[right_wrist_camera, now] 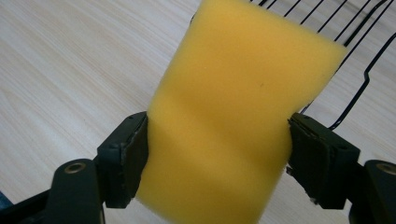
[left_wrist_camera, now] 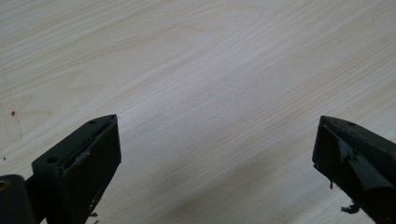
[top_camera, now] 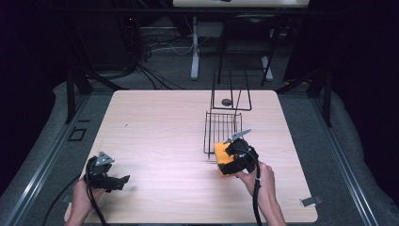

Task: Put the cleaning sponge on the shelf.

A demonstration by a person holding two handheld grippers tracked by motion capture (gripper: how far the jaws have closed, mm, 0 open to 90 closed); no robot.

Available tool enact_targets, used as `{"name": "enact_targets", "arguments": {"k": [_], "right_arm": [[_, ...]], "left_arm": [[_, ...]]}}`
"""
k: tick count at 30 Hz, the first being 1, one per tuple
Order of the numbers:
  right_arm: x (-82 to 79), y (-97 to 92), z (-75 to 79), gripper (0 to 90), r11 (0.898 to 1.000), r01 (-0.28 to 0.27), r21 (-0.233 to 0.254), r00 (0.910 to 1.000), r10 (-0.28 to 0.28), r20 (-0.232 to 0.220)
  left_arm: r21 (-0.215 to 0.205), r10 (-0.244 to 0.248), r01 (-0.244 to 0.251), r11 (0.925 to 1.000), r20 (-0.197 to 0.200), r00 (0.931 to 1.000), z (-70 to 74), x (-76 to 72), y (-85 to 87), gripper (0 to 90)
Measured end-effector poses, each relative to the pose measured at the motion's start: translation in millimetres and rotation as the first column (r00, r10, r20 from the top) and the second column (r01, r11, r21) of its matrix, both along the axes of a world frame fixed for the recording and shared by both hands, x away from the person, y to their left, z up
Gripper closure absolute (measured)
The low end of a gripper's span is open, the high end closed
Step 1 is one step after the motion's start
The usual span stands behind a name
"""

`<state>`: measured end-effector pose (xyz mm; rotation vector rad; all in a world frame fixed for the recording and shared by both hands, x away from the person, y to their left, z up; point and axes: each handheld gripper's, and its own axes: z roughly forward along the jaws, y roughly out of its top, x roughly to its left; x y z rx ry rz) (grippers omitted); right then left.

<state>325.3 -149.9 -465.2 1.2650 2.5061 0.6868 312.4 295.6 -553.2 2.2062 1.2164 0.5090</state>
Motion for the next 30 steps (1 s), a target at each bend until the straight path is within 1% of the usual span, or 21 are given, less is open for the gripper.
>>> {"name": "enact_targets", "arguments": {"k": [2,4,5,10,13,16,19,23,24,25,30], "right_arm": [[2.1,-0.9,0.2,25.8,1.000,0.001,-0.002,1.0000,-0.001,-0.001],[3.7,-1.5,0.4,25.8,1.000,0.006,0.003,0.9999,-0.006,0.009],[4.1,-1.2,-0.1,25.8,1.000,0.010,0.016,0.9998,-0.010,0.016],[7.3,-2.4,-1.3,25.7,1.000,0.020,0.007,0.9990,-0.020,0.039],[9.6,-3.0,-2.2,25.7,0.999,0.036,0.015,0.9976,-0.037,0.059],[12.5,-2.9,-3.9,25.7,0.999,0.047,0.024,0.9965,-0.048,0.069],[15.9,-2.2,-5.7,25.7,0.998,0.058,0.018,0.9950,-0.059,0.081],[19.7,-0.5,-7.6,25.7,0.997,0.072,0.029,0.9912,-0.075,0.109],[20.7,-1.3,-6.5,25.7,0.997,0.071,0.012,0.9917,-0.072,0.107],[21.6,-0.2,-8.3,25.7,0.996,0.077,0.033,0.9899,-0.080,0.117],[25.8,-0.2,-9.7,25.7,0.995,0.094,0.029,0.9838,-0.097,0.150]], "left_arm": [[0.000,0.000,0.000,1.0000,0.001,1.0000,0.0,-0.2,-0.1,1.3],[0.000,0.000,0.000,1.0000,0.002,1.0000,0.0,-0.3,-0.3,1.3],[0.001,0.000,0.000,1.0000,0.003,1.0000,0.1,-0.4,-0.4,1.3],[0.001,0.000,0.000,1.0000,0.002,1.0000,0.4,-0.4,-0.5,1.3],[0.007,-0.005,0.005,1.0000,0.001,1.0000,0.5,-0.2,-0.2,1.3],[0.005,-0.003,0.003,1.0000,0.001,1.0000,0.4,-0.1,0.1,1.3],[0.004,-0.003,0.003,1.0000,0.001,1.0000,0.4,-0.1,0.2,1.3],[0.004,-0.003,0.003,1.0000,0.002,1.0000,0.5,-0.3,0.3,1.3],[0.002,-0.003,0.003,1.0000,0.002,1.0000,0.5,-0.2,0.4,1.3],[-0.002,0.000,0.000,1.0000,0.001,1.0000,0.3,-0.2,0.2,1.3],[-0.001,0.000,0.000,1.0000,0.002,1.0000,0.4,-0.2,0.2,1.3]]}}
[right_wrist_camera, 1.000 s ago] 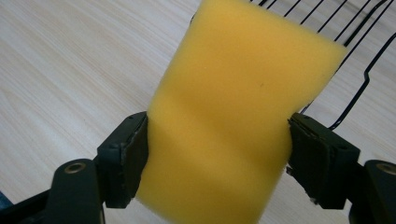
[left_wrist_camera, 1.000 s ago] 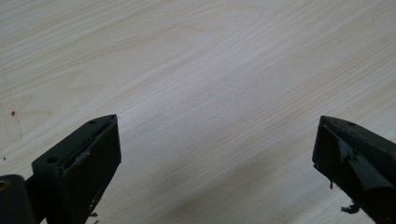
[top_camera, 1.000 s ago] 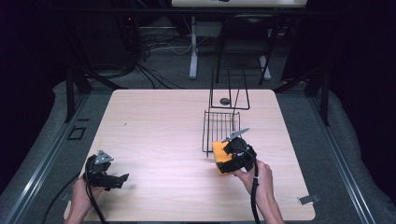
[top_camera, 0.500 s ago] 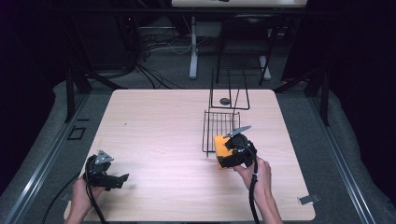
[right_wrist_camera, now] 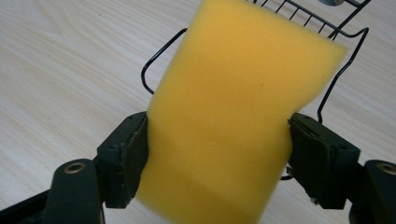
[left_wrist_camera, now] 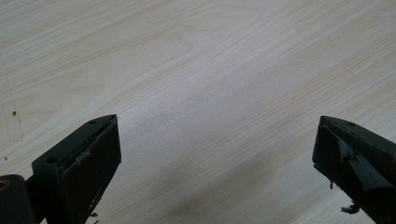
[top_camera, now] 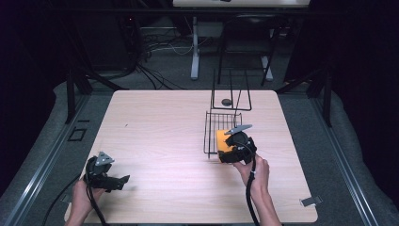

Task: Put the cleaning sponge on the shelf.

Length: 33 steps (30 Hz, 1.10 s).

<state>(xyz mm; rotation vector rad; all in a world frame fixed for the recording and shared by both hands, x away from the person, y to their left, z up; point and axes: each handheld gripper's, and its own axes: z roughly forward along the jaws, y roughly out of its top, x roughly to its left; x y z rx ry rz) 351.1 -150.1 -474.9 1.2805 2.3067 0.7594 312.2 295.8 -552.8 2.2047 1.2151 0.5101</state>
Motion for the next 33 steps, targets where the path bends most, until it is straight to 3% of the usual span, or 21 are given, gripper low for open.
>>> {"name": "enact_targets", "arguments": {"k": [3,6,13,16,22,33], "right_arm": [[3.1,-0.8,-0.3,25.7,1.000,0.001,-0.016,1.0000,-0.001,0.007],[5.5,0.3,-3.3,25.7,1.000,0.009,0.000,0.9994,-0.009,0.034],[12.5,1.3,-5.3,25.7,1.000,0.020,-0.022,0.9986,-0.019,0.049],[15.3,1.7,-8.3,25.7,0.999,0.033,-0.001,0.9977,-0.033,0.060],[21.4,2.5,-10.4,25.7,0.998,0.049,-0.025,0.9963,-0.047,0.071],[30.9,6.1,-18.6,25.7,0.998,0.067,-0.011,0.9939,-0.066,0.088]], "left_arm": [[-0.003,0.001,-0.001,1.0000,-0.002,1.0000,0.3,-0.1,0.4,1.3],[-0.004,0.002,-0.002,1.0000,-0.002,1.0000,0.2,-0.1,0.4,1.3],[-0.001,0.001,-0.001,1.0000,-0.003,1.0000,0.3,0.0,0.8,1.3],[-0.001,0.000,0.000,1.0000,-0.004,1.0000,0.4,0.0,0.9,1.3],[-0.001,0.000,0.000,1.0000,-0.004,1.0000,0.5,-0.1,0.9,1.2],[0.001,-0.005,0.005,1.0000,-0.003,1.0000,0.5,-0.2,1.0,1.2]]}}
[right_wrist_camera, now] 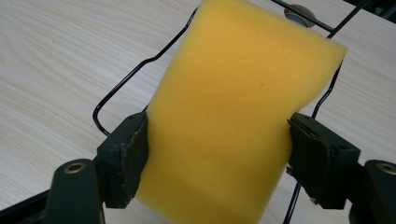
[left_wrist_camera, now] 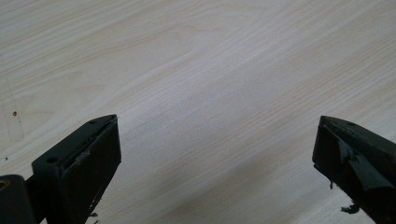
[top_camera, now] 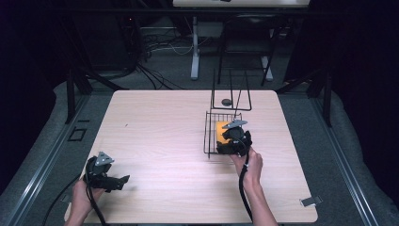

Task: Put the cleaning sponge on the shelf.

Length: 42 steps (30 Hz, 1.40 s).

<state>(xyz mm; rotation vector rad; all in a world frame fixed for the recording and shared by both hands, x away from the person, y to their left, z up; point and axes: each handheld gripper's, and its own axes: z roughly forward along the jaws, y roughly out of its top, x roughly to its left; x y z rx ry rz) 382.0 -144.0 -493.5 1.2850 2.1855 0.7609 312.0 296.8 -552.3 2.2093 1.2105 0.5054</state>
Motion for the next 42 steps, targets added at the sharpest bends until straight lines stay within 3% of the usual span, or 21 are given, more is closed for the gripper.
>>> {"name": "enact_targets", "arguments": {"k": [16,23,26,33,38,42], "right_arm": [[13.8,-0.7,-11.8,25.2,1.000,0.020,0.001,0.9998,-0.020,0.008],[20.0,-0.3,-19.6,24.6,0.999,0.020,0.030,0.9997,-0.019,-0.016],[21.5,0.3,-21.4,24.2,1.000,0.007,0.008,0.9996,-0.007,-0.026],[25.2,0.8,-27.0,22.8,1.000,0.021,0.011,0.9994,-0.021,-0.026],[28.4,-3.8,-29.6,20.9,0.998,0.030,0.048,0.9959,-0.026,-0.086],[28.9,-7.0,-30.7,18.2,0.997,0.039,0.068,0.9951,-0.032,-0.093]], "left_arm": [[-0.004,0.004,-0.004,1.0000,-0.001,1.0000,-0.2,0.2,-0.1,0.9],[-0.004,0.005,-0.005,1.0000,-0.001,1.0000,-0.1,0.1,0.1,0.7],[-0.001,0.006,-0.006,1.0000,0.005,1.0000,0.3,0.1,0.9,0.8],[-0.002,0.005,-0.005,1.0000,0.004,1.0000,0.1,0.2,1.1,0.7],[0.003,-0.003,0.003,1.0000,-0.002,1.0000,1.1,-0.1,1.2,0.7],[0.003,-0.002,0.002,1.0000,-0.002,1.0000,1.0,-0.1,1.0,0.7]]}}
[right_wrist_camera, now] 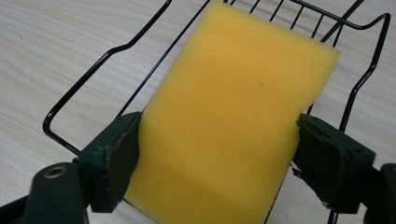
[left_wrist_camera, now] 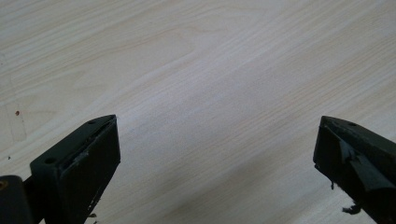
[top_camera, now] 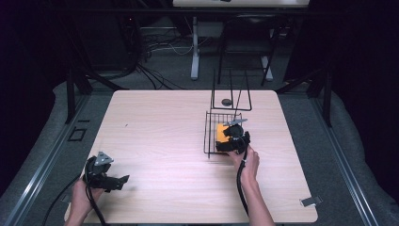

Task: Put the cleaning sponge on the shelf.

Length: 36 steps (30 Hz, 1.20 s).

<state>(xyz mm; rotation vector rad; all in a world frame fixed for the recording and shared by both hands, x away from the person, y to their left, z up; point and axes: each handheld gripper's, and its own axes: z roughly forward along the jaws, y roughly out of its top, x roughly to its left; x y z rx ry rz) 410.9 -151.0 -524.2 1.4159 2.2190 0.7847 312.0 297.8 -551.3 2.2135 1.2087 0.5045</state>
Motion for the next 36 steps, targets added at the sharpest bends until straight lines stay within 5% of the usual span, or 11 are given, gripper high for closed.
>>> {"name": "enact_targets", "arguments": {"k": [15,36], "right_arm": [[-3.6,1.4,3.7,3.8,1.000,0.011,0.001,0.9998,-0.011,0.016],[-36.6,-5.4,29.8,0.0,0.999,-0.040,0.020,0.9950,0.038,0.093]], "left_arm": [[0.002,0.001,-0.001,1.0000,0.001,1.0000,0.1,-0.1,0.0,0.7],[-0.009,0.007,-0.007,0.9999,0.014,0.9999,0.9,-0.7,-0.6,0.3]]}}
